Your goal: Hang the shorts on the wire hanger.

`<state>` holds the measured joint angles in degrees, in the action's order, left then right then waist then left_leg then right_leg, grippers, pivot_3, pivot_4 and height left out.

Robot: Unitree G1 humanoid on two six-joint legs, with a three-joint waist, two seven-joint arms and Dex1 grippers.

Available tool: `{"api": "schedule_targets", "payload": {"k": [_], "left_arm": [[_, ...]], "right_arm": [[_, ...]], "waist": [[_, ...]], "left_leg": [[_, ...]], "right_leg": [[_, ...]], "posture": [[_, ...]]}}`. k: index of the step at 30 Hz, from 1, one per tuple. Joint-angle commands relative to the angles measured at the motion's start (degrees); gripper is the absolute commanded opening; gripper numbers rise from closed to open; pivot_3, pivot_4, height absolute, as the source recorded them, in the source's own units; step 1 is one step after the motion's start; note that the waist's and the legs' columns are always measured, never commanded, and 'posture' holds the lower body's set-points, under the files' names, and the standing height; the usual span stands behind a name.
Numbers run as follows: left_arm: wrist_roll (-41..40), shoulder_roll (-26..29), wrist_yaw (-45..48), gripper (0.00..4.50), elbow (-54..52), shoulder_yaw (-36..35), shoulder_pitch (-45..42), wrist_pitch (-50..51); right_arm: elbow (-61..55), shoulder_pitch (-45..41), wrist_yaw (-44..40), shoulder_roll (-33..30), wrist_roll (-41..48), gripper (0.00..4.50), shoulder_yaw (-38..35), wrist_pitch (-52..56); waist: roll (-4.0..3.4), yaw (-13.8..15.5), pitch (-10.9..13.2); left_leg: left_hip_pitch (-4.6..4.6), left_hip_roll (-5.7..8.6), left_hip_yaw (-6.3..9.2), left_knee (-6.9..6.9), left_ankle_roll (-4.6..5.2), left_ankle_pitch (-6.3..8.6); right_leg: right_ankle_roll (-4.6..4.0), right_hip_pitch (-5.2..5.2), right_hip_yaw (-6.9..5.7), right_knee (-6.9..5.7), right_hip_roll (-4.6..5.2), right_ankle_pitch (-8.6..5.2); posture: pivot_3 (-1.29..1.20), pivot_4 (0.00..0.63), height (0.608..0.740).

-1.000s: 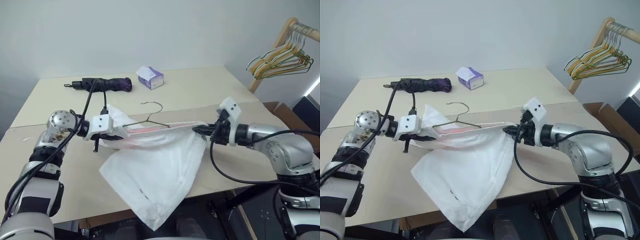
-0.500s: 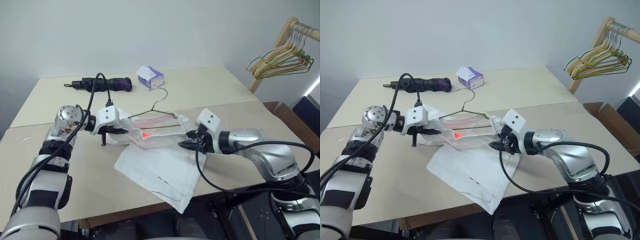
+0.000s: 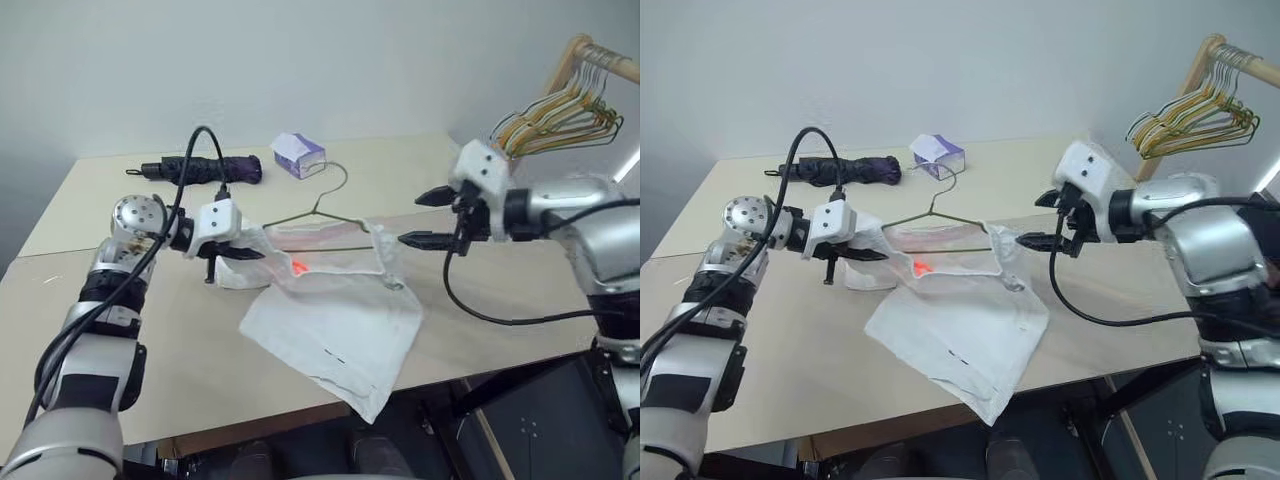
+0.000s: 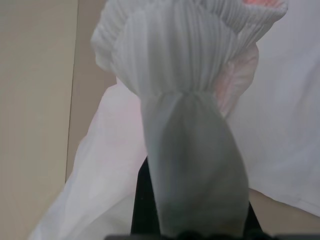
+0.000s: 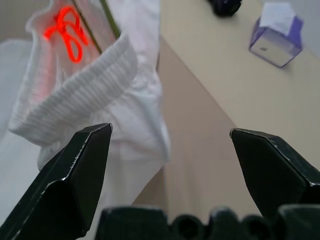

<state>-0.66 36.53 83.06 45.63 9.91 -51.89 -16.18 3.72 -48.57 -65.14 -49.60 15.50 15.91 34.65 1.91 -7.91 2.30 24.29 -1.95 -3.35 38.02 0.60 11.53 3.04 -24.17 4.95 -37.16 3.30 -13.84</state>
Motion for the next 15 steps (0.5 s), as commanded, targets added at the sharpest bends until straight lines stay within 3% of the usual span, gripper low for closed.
{"api": "schedule_targets", "payload": {"k": [1,6,9,15], "left_arm": [[-1.71,-0.94,-0.10,0.00,-1.78,-1.23,-2.70,-0.26],[-1.21,-1.93,-0.16,0.00,-1.99,-0.85,-3.09,-0.63],[-1.06,-2.18,-0.34,0.00,-2.05,-0.89,-3.14,-0.66],[-1.39,-2.11,-0.13,0.00,-2.49,-1.13,-2.88,-0.70]], "right_arm": [[5.84,-4.71,-3.96,2.75,-5.73,4.43,4.62,-6.36],[13.51,-8.77,-6.57,7.66,-11.28,4.43,8.78,-11.19],[14.65,-9.63,-9.45,8.64,-13.10,3.91,10.11,-13.02],[16.28,-9.19,-11.31,9.20,-15.94,1.90,9.74,-15.19]], "waist": [[0.00,-0.32,0.00],[0.00,-0.79,0.00],[0.00,-0.79,0.00],[0.00,-0.77,0.00]], "left_leg": [[0.04,0.01,0.01,0.00,0.00,0.00],[0.03,0.03,0.04,0.03,0.00,0.00],[0.03,0.03,0.07,0.03,0.00,0.00],[0.02,0.04,0.10,0.05,0.00,0.00]], "right_leg": [[0.00,-0.02,0.00,-0.01,0.00,0.00],[0.00,-0.01,0.00,-0.07,0.02,0.02],[0.00,-0.01,-0.01,-0.10,0.02,0.02],[0.00,0.00,-0.03,-0.13,0.03,0.03]], "posture": [[-0.09,0.000,0.740],[-0.08,0.000,0.740],[-0.07,0.000,0.740],[-0.08,0.000,0.740]]}}
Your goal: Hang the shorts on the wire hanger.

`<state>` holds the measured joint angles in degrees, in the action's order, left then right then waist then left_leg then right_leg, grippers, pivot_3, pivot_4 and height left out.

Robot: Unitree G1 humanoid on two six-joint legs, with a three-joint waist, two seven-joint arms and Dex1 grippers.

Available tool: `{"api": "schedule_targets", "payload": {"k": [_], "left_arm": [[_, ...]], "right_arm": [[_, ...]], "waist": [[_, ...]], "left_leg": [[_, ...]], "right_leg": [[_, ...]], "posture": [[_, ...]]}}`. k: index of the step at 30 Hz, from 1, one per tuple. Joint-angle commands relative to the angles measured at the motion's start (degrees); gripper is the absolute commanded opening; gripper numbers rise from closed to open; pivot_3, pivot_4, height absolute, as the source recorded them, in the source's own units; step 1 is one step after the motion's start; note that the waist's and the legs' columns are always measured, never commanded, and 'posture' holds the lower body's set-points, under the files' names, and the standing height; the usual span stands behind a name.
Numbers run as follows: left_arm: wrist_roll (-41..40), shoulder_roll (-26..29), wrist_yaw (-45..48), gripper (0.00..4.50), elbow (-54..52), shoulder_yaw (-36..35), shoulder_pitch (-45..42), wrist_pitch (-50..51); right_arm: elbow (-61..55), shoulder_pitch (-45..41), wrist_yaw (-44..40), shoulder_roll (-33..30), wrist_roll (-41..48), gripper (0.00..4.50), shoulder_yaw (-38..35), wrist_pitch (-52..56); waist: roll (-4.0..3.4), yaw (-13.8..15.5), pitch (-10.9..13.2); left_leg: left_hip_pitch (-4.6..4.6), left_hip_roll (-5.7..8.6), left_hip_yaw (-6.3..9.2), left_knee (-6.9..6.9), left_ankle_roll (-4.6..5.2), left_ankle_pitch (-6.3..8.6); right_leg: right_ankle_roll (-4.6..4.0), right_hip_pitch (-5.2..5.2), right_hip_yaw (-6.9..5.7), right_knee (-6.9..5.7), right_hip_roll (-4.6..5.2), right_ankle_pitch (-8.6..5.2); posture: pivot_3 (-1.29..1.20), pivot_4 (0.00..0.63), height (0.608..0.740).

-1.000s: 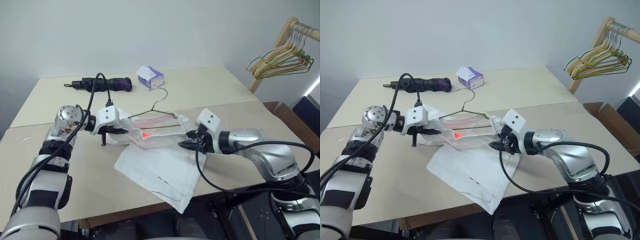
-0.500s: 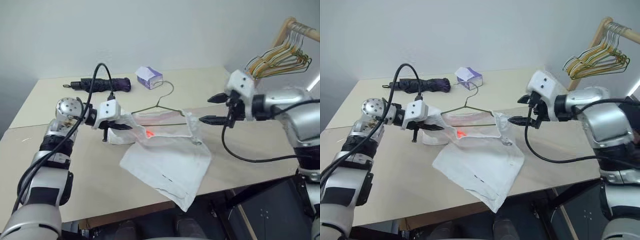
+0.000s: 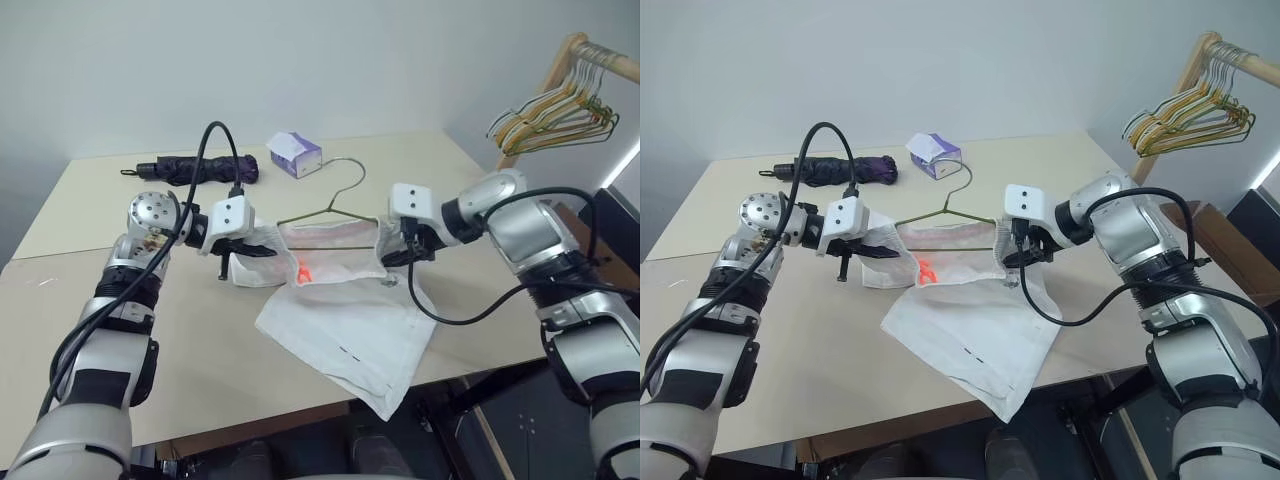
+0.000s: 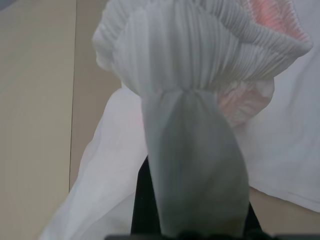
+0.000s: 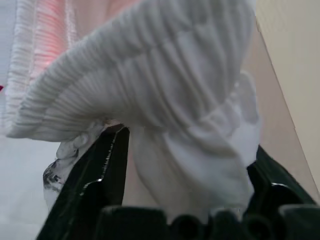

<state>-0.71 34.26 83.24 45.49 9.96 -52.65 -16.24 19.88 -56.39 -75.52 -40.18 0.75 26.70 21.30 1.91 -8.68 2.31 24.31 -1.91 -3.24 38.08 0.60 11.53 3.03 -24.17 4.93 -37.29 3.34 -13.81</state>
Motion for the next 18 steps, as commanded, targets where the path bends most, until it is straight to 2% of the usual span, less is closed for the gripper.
{"api": "schedule_targets", "payload": {"k": [1,6,7,10,13,18], "left_arm": [[-1.48,0.11,-0.28,0.00,-2.37,-1.26,-2.08,-0.71],[-2.62,-0.49,0.06,0.00,-3.07,-1.75,-1.81,-0.09],[-3.36,-0.58,0.78,0.00,-3.61,-1.94,-1.59,0.83],[-6.19,-0.66,3.23,0.81,-5.41,-2.81,-0.63,3.21],[-8.92,-0.90,3.90,1.80,-6.83,-4.19,0.08,5.44],[-11.60,-0.68,0.58,3.36,-8.56,-7.26,0.67,7.72]], "right_arm": [[0.20,-1.18,-1.03,-0.18,-1.43,1.51,-1.23,-1.95],[-0.59,-0.05,-1.40,-0.10,-1.48,0.01,-2.49,-1.07],[-1.07,0.31,-1.30,-0.05,-1.17,0.01,-3.02,-0.08],[-3.67,2.23,-1.50,-0.83,0.19,0.00,-4.82,2.79],[-7.25,5.12,-1.40,-2.19,1.25,0.00,-6.63,5.30],[-14.38,11.42,-0.77,-5.32,4.22,0.00,-10.30,11.70]], "waist": [[0.00,-0.01,0.00],[0.00,-0.02,0.00],[0.00,-0.02,0.00],[0.00,-0.03,0.00],[0.00,0.00,0.00],[0.00,0.00,0.00]], "left_leg": [[0.00,0.00,0.00,0.01,0.00,0.00],[-0.01,0.00,0.01,0.01,0.00,0.00],[-0.02,0.00,0.02,0.01,0.00,0.00],[-0.01,0.02,0.04,0.05,0.00,0.00],[-0.02,0.03,0.05,0.09,-0.01,0.00],[-0.02,0.03,0.11,0.17,-0.01,0.01]], "right_leg": [[0.00,-0.01,0.00,-0.03,0.00,0.00],[0.00,-0.02,0.00,-0.07,0.00,0.00],[0.00,-0.01,0.00,-0.07,-0.01,0.00],[0.00,-0.04,0.00,-0.20,0.01,-0.01],[0.00,-0.05,-0.01,-0.26,0.02,-0.02],[0.01,-0.01,-0.03,-0.30,0.02,-0.02]], "posture": [[-0.08,0.000,0.740],[-0.08,0.000,0.740],[-0.08,0.000,0.740],[-0.09,0.000,0.740],[-0.09,0.000,0.740],[-0.10,0.000,0.740]]}}
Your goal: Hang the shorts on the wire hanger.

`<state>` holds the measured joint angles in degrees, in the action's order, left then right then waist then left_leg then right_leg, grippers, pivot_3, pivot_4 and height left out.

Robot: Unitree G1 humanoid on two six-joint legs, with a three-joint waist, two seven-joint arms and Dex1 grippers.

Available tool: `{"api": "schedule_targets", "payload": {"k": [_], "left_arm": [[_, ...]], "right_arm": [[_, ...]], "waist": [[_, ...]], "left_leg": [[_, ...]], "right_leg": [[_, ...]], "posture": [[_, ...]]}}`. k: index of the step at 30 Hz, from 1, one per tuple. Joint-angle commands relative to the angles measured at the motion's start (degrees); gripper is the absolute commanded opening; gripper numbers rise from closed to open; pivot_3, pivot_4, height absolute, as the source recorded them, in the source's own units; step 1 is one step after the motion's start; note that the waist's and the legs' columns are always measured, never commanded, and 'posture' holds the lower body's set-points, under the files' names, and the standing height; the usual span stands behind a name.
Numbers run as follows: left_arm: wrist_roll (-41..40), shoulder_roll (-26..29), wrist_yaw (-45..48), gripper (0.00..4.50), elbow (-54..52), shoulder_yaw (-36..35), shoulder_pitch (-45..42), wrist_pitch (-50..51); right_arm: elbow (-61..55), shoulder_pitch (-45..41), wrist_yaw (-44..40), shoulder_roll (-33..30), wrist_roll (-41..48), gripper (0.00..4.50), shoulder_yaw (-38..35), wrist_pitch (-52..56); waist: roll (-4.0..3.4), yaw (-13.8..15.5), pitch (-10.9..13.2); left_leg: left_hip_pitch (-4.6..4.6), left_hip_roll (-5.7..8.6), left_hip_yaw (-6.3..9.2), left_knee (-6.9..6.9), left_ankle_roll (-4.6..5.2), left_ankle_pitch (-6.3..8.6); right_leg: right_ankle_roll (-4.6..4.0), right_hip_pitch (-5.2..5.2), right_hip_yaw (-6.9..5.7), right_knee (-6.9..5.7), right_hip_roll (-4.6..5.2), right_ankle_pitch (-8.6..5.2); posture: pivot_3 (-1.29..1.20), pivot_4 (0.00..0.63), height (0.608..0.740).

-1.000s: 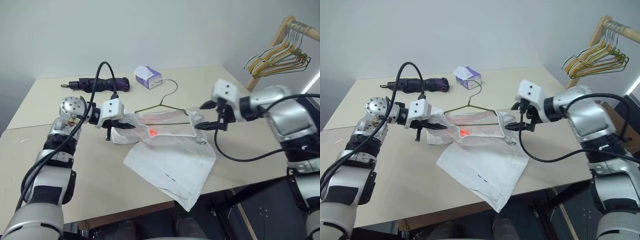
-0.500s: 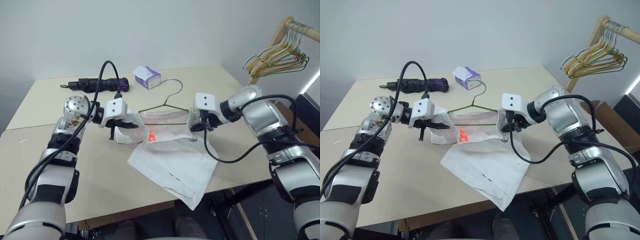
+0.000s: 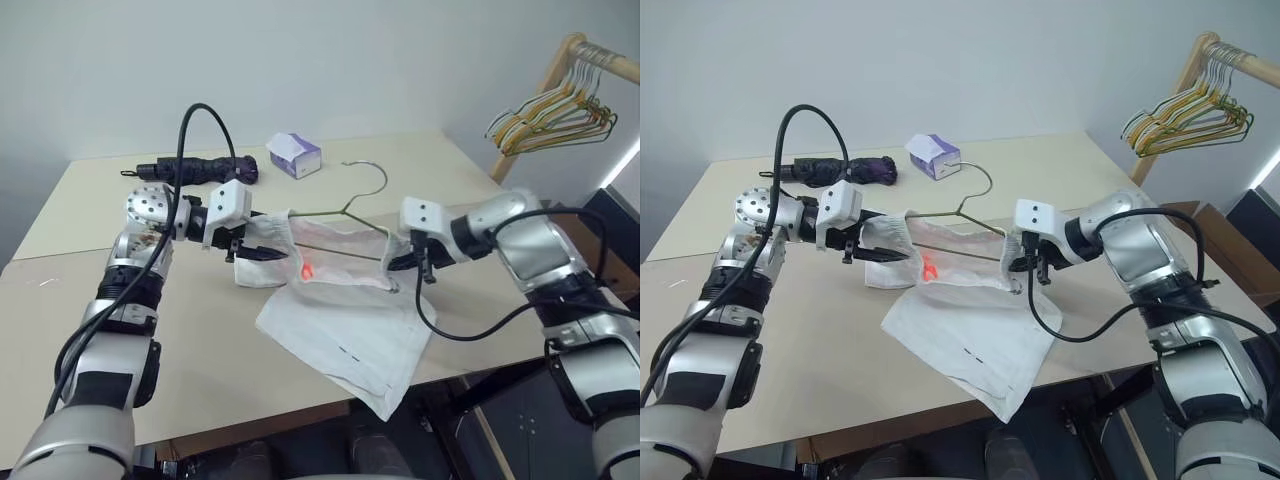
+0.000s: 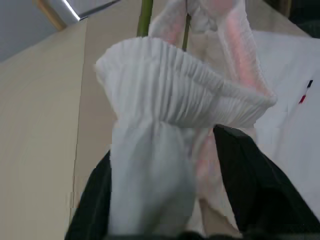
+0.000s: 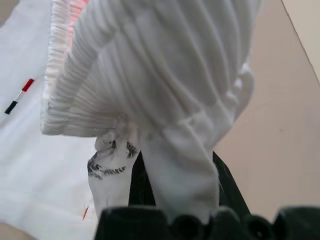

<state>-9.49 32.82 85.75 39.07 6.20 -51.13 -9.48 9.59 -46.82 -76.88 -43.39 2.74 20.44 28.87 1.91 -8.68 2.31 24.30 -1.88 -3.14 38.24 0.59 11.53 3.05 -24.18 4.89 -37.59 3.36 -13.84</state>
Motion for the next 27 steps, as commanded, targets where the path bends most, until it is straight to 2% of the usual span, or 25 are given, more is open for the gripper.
{"api": "schedule_targets", "payload": {"k": [1,3,4,7,10,13,15,18,22,25,27], "left_arm": [[-3.21,0.85,-2.19,3.66,-2.49,-4.01,-0.84,1.11],[-4.67,0.91,-5.77,4.30,-2.98,-6.81,-1.85,1.77],[-5.22,0.57,-8.61,4.46,-3.20,-8.54,-2.24,0.98],[-6.71,-0.75,-17.43,4.46,-5.63,-13.04,-2.33,0.53],[-10.02,-0.90,-20.94,4.46,-13.74,-14.90,0.33,7.33],[-18.03,-2.90,-27.31,4.46,-33.17,-15.17,8.19,21.33],[-22.54,-4.32,-31.86,4.46,-42.45,-15.45,11.60,28.32],[-27.32,-7.33,-40.88,4.46,-52.00,-15.24,13.29,37.42],[-32.70,-10.39,-50.08,4.46,-58.48,-15.13,12.77,46.77],[-33.16,-10.75,-53.79,4.46,-62.12,-13.46,12.55,50.06],[-33.51,-10.13,-54.35,4.46,-63.03,-12.37,12.07,51.88]], "right_arm": [[-5.32,2.86,0.80,-2.63,2.81,0.00,-4.68,5.38],[-8.69,6.64,1.67,-4.09,5.04,0.00,-7.39,9.62],[-10.40,8.72,2.49,-4.67,6.12,0.00,-8.90,11.85],[-15.03,14.34,6.49,-5.22,9.44,0.00,-14.01,19.30],[-18.24,18.74,12.36,-4.23,11.78,0.00,-19.40,26.55],[-21.77,24.36,21.61,-2.27,11.68,0.00,-26.68,33.52],[-23.82,26.64,27.15,-0.74,11.06,0.00,-30.43,37.33],[-26.26,27.23,34.84,3.01,10.98,0.00,-38.48,45.91],[-29.26,25.44,42.34,6.46,9.78,0.00,-47.30,57.28],[-31.12,23.54,46.51,6.89,8.58,0.00,-52.62,62.17],[-29.64,21.73,48.55,5.04,8.17,0.00,-54.58,63.45]], "waist": [[0.00,0.02,0.00],[0.00,0.03,0.00],[0.00,0.07,0.00],[0.01,0.29,0.00],[0.01,0.29,-0.01],[-0.02,0.26,-0.03],[-0.02,0.30,-0.03],[-0.01,0.31,-0.03],[-0.11,-0.14,-0.09],[-0.15,-1.00,-0.11],[-0.16,-1.75,-0.12]], "left_leg": [[0.00,0.00,0.01,0.01,0.00,0.00],[0.01,0.01,0.01,0.01,0.00,0.00],[0.01,0.01,0.01,0.01,0.00,0.00],[0.00,0.01,0.07,0.01,0.00,0.00],[-0.04,0.01,0.08,0.03,-0.01,0.00],[-0.06,0.01,0.13,0.01,-0.02,0.02],[-0.06,0.00,0.30,0.02,-0.01,0.03],[-0.06,0.04,0.41,0.16,-0.01,0.02],[-0.20,0.08,0.42,0.25,0.00,0.04],[-0.22,0.10,0.36,0.24,0.01,0.04],[-0.22,0.11,0.24,0.23,0.00,0.04]], "right_leg": [[0.00,0.00,-0.01,0.01,0.00,0.00],[0.00,0.00,-0.01,0.01,0.01,0.00],[0.00,0.00,-0.01,0.01,0.01,0.00],[0.00,0.03,-0.02,0.01,0.04,0.00],[0.01,0.07,0.00,-0.01,0.05,0.00],[0.01,0.10,0.01,-0.01,0.06,0.00],[0.03,0.11,0.03,-0.03,0.08,-0.01],[0.07,0.12,0.06,-0.12,0.09,0.01],[0.26,0.35,0.13,-0.05,0.08,-0.08],[0.36,0.36,0.15,-0.05,0.04,-0.14],[0.36,0.36,0.15,-0.03,0.04,-0.15]], "posture": [[-0.10,0.000,0.740],[-0.10,0.000,0.740],[-0.10,0.000,0.740],[-0.11,0.000,0.740],[-0.11,0.000,0.740],[-0.12,0.000,0.740],[-0.13,0.000,0.740],[-0.16,0.000,0.740],[-0.18,0.000,0.740],[-0.22,0.000,0.740],[-0.23,0.000,0.740]]}}
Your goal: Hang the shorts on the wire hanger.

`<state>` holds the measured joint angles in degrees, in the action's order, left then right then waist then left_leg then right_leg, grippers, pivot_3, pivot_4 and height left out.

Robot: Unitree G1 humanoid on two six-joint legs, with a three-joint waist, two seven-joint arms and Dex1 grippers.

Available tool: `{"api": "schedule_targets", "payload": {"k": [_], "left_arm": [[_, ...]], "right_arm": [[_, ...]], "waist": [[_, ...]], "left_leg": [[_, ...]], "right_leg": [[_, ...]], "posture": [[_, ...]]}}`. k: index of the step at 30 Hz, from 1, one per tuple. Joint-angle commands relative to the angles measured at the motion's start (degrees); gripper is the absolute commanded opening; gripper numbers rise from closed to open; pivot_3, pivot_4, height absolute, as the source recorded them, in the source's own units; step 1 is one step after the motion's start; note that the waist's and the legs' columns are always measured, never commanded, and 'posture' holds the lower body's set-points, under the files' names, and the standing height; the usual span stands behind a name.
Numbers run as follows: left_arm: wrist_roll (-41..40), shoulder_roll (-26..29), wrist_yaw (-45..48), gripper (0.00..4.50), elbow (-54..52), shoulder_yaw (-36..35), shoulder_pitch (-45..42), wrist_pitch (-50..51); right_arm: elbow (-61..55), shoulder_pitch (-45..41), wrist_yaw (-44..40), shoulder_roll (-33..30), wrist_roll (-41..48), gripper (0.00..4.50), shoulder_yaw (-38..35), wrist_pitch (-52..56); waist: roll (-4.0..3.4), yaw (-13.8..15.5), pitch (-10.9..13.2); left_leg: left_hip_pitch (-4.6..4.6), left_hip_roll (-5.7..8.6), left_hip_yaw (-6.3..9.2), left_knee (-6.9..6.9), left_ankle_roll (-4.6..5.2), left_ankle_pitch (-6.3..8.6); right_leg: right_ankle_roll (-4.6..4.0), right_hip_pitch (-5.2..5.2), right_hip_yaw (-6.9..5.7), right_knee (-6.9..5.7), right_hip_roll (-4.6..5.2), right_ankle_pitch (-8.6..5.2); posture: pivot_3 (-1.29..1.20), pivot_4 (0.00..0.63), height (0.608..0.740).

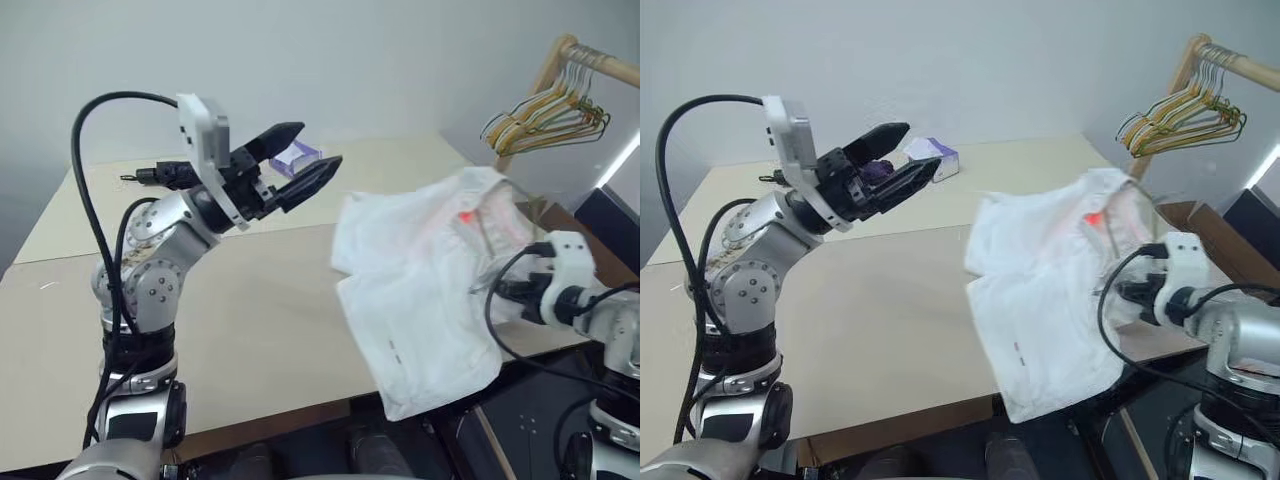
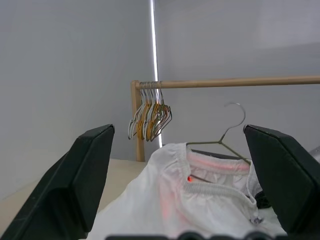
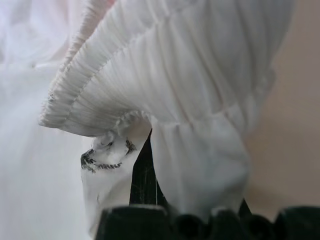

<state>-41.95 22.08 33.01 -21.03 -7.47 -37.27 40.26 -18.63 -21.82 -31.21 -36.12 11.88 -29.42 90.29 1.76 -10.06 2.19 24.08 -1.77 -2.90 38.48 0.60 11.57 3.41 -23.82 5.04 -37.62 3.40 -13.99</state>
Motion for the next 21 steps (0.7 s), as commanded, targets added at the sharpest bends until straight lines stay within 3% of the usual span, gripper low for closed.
{"api": "schedule_targets", "payload": {"k": [1,6,9,14,21], "left_arm": [[-1.33,0.37,-1.61,4.46,-3.01,1.39,-1.84,2.03],[2.91,-1.18,2.30,4.46,-0.82,2.49,-0.92,-8.18],[5.29,-2.64,2.55,4.46,0.24,3.22,0.03,-12.76],[3.89,-1.67,5.49,4.46,1.48,4.12,0.20,-12.30],[2.70,-0.76,7.30,4.46,1.56,3.59,0.43,-11.93]], "right_arm": [[-0.15,-4.09,3.45,-3.10,-0.68,0.00,-5.51,2.21],[7.88,-13.24,11.00,-5.82,-4.17,0.00,-11.11,2.21],[13.12,-18.10,13.74,-8.29,-5.45,0.00,-12.09,2.21],[28.73,-28.65,19.28,-12.15,-8.08,0.00,-15.08,-0.56],[49.73,-36.30,24.99,-18.07,-8.43,0.00,-16.81,-10.65]], "waist": [[-0.05,-0.77,-0.03],[-0.09,-3.44,-0.05],[-0.11,-4.73,-0.04],[-0.13,-6.95,-0.02],[-0.09,-9.00,0.03]], "left_leg": [[0.00,0.02,-0.06,0.00,0.00,0.00],[-0.05,0.04,-0.21,0.00,0.01,0.00],[-0.58,0.01,-0.23,-0.28,0.01,0.00],[-0.91,0.02,-0.26,-0.31,0.02,0.00],[-1.49,0.04,-0.24,-0.52,0.10,0.07]], "right_leg": [[0.00,0.00,0.00,0.02,0.00,0.00],[0.09,0.09,0.07,0.12,0.00,-0.05],[0.08,0.67,0.07,0.56,0.00,-0.05],[0.14,1.03,0.21,0.70,0.01,-0.10],[-0.04,1.62,0.39,1.01,0.04,-0.23]], "posture": [[-0.25,0.000,0.740],[-0.27,0.000,0.740],[-0.27,0.000,0.740],[-0.27,0.000,0.740],[-0.26,0.000,0.740]]}}
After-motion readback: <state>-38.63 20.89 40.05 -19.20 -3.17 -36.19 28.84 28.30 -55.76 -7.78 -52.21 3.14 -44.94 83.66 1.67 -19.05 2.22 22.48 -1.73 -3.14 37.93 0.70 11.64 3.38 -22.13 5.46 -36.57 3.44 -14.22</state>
